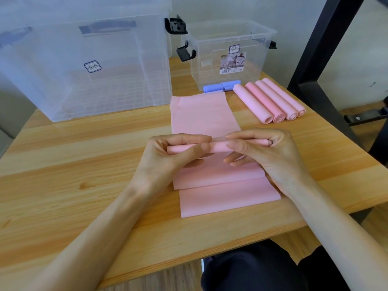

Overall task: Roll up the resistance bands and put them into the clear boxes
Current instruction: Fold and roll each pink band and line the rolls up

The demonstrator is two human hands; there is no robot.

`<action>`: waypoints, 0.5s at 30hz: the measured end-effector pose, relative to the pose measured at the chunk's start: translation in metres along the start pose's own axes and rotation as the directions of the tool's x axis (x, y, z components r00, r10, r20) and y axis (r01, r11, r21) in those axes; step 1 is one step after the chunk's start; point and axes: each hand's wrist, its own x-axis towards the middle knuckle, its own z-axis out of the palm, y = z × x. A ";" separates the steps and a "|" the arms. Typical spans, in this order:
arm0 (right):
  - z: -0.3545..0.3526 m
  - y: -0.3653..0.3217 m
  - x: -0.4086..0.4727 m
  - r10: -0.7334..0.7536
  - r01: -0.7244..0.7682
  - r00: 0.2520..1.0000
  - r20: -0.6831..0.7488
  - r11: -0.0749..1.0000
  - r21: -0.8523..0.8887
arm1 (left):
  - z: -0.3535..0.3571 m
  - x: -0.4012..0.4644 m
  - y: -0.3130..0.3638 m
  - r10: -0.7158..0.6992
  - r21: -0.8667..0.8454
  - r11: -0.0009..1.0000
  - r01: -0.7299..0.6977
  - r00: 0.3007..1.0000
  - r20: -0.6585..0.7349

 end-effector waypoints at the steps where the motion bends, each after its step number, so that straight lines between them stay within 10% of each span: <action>1: 0.000 0.000 0.000 -0.001 0.001 1.000 0.005 1.000 0.007 | 0.001 0.000 0.000 -0.004 -0.009 1.000 0.004 1.000 -0.005; 15: 0.001 -0.003 -0.002 0.041 -0.042 0.998 -0.049 0.999 -0.028 | 0.001 -0.003 0.001 0.069 0.054 0.996 -0.070 0.997 0.023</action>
